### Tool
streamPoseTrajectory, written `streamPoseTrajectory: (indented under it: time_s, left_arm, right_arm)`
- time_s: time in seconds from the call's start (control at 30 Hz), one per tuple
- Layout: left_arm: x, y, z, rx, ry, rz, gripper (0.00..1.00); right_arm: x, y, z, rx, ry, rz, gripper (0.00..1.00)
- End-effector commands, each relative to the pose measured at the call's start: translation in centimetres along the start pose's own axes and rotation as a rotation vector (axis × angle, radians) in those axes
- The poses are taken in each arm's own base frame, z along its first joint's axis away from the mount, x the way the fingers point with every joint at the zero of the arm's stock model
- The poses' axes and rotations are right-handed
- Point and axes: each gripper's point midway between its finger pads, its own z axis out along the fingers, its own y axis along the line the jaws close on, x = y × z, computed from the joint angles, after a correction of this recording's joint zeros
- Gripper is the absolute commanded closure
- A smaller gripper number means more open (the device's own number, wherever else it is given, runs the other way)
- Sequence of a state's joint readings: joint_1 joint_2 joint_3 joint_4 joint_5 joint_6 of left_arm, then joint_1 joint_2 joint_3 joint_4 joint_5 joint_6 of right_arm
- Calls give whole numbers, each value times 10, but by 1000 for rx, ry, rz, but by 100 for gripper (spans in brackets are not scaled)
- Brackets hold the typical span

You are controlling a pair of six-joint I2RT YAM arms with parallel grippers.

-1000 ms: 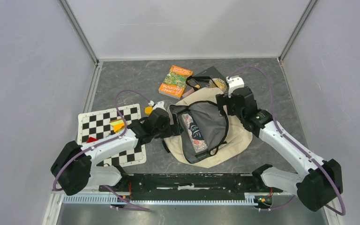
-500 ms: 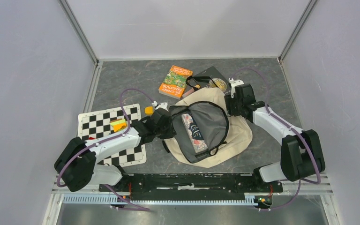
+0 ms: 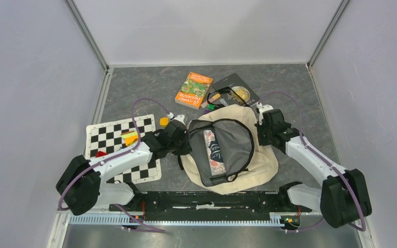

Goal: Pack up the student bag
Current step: Adjust the student bag at the center of the board.

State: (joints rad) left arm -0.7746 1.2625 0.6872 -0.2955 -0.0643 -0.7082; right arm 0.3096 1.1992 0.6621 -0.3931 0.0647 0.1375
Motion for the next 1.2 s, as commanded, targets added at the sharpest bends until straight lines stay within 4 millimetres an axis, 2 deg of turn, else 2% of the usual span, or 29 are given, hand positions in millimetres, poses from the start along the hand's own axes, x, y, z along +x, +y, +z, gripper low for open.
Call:
streamPoseTrajectory:
  time_s: [0.0,0.1,0.13,0.2,0.23,0.27,0.33,0.37,0.4,0.47,0.53,0.63,0.7,0.73,0.77,0.9,1.0,1.07,1.17]
  left_arm:
    - [3,-9,-16,75,6,40,98]
    - [8,-18,-23,129,28,39,96]
    - [8,-19,-25,136,33,39,90]
    - [4,-24,-31,153,29,42,67]
    - [2,-26,-34,154,26,44,49]
    - [-2,-28,-38,153,20,52,33]
    - [-15,-31,-48,142,-6,70,10]
    - [-24,-34,-54,137,-24,84,3]
    - [-33,-36,-60,129,-42,98,0]
    - [-50,-40,-70,122,-67,143,0]
    - [-69,-39,-76,101,-84,172,0]
    - [-104,-32,-79,97,-101,170,0]
    - [-128,-23,-75,106,-116,161,0]
    - [-141,-13,-69,93,-119,137,0]
    - [-155,-8,-66,100,-128,124,0]
    - [-209,34,-35,56,-152,15,0]
    - [-247,55,-12,35,-205,-30,0]
    - [-264,69,10,21,-214,-54,0]
    - [-286,78,35,26,-221,-81,0]
  right_arm:
    - [24,5,-19,11,43,25,100]
    - [25,7,-26,11,21,36,99]
    - [24,7,-27,9,16,37,96]
    - [17,6,-29,13,1,28,81]
    - [11,4,-32,23,-10,21,72]
    - [2,2,-35,36,-27,13,57]
    - [-21,-2,-45,60,-68,-7,37]
    - [-35,-3,-51,67,-96,-23,28]
    - [-49,-6,-56,81,-123,-31,21]
    - [-74,-9,-66,105,-171,-51,13]
    - [-100,-8,-74,106,-222,-49,9]
    - [-137,13,-76,9,-301,-41,8]
    - [-160,37,-73,-110,-362,-27,6]
    - [-168,45,-69,-150,-378,-17,2]
    - [-178,56,-68,-204,-398,-4,2]
    - [-206,86,-47,-308,-428,43,2]
    - [-228,106,-33,-360,-445,72,2]
    - [-239,118,-17,-377,-433,79,2]
    - [-247,132,14,-398,-389,97,3]
